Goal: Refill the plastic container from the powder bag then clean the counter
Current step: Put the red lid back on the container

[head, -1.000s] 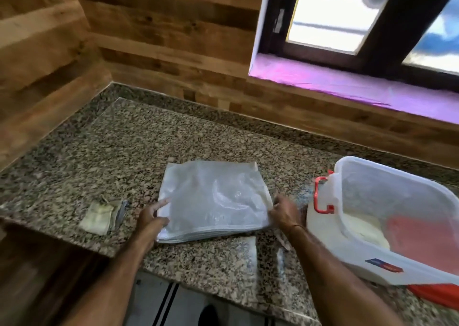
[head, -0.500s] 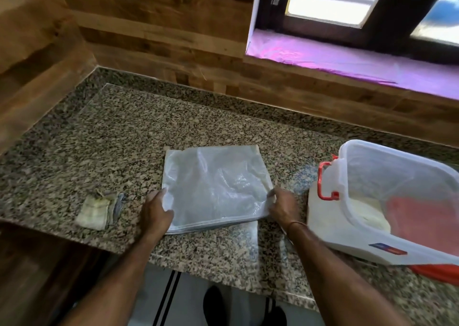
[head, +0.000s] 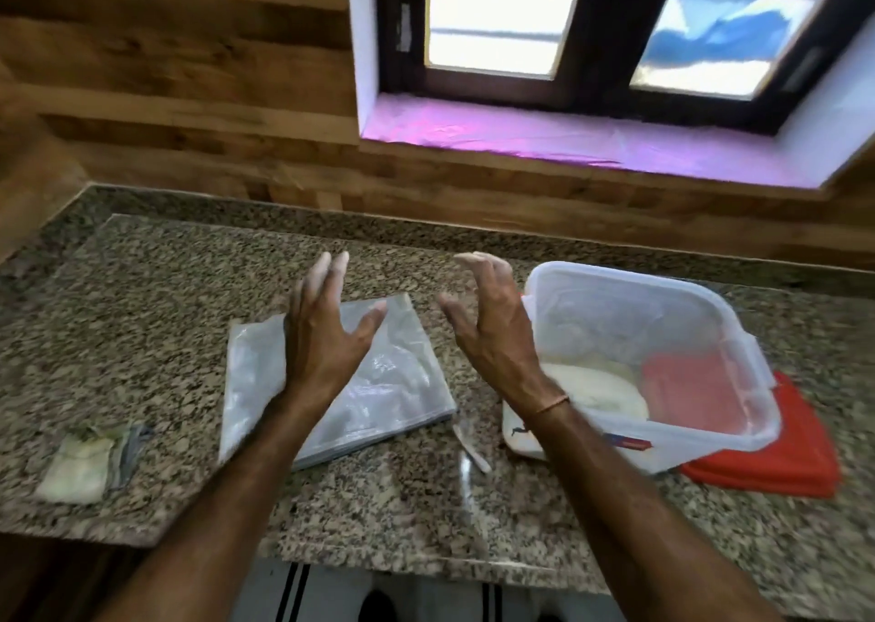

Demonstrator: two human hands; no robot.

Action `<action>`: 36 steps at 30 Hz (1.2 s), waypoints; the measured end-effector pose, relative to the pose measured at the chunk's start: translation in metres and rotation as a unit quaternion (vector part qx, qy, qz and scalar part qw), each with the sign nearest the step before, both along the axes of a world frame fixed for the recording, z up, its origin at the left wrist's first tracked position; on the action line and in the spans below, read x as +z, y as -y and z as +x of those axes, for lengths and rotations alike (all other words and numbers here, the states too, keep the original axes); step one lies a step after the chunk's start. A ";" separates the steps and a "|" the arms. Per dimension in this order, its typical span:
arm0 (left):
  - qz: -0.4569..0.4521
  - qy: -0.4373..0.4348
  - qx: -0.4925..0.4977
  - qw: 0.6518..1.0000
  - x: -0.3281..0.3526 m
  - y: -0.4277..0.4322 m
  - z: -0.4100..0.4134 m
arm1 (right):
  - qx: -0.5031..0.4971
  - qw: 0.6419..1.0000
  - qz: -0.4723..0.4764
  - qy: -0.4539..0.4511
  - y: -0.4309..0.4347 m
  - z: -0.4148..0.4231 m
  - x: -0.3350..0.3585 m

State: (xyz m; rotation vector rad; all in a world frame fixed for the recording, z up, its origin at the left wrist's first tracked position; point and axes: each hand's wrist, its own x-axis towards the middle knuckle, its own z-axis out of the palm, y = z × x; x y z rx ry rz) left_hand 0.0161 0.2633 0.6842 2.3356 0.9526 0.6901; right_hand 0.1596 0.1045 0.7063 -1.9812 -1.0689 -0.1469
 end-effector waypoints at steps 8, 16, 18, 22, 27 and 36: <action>0.069 0.009 -0.104 0.992 0.046 0.172 0.126 | -0.115 0.991 0.055 0.030 0.187 0.119 0.037; 0.035 -0.139 -0.264 0.954 0.012 0.348 0.238 | -0.299 0.934 -0.108 -0.161 0.366 0.226 -0.047; 0.014 -0.175 -0.276 0.945 0.008 0.367 0.257 | -0.311 0.909 -0.180 -0.212 0.397 0.241 -0.077; -0.006 -0.199 -0.238 0.951 0.008 0.385 0.275 | -0.336 0.848 -0.276 -0.304 0.438 0.263 -0.133; 0.010 -0.201 -0.194 0.960 0.007 0.397 0.281 | -0.341 0.826 -0.284 -0.347 0.444 0.274 -0.159; 0.015 -0.183 -0.170 0.968 -0.002 0.394 0.287 | -0.336 0.769 0.034 -0.543 0.465 0.291 -0.155</action>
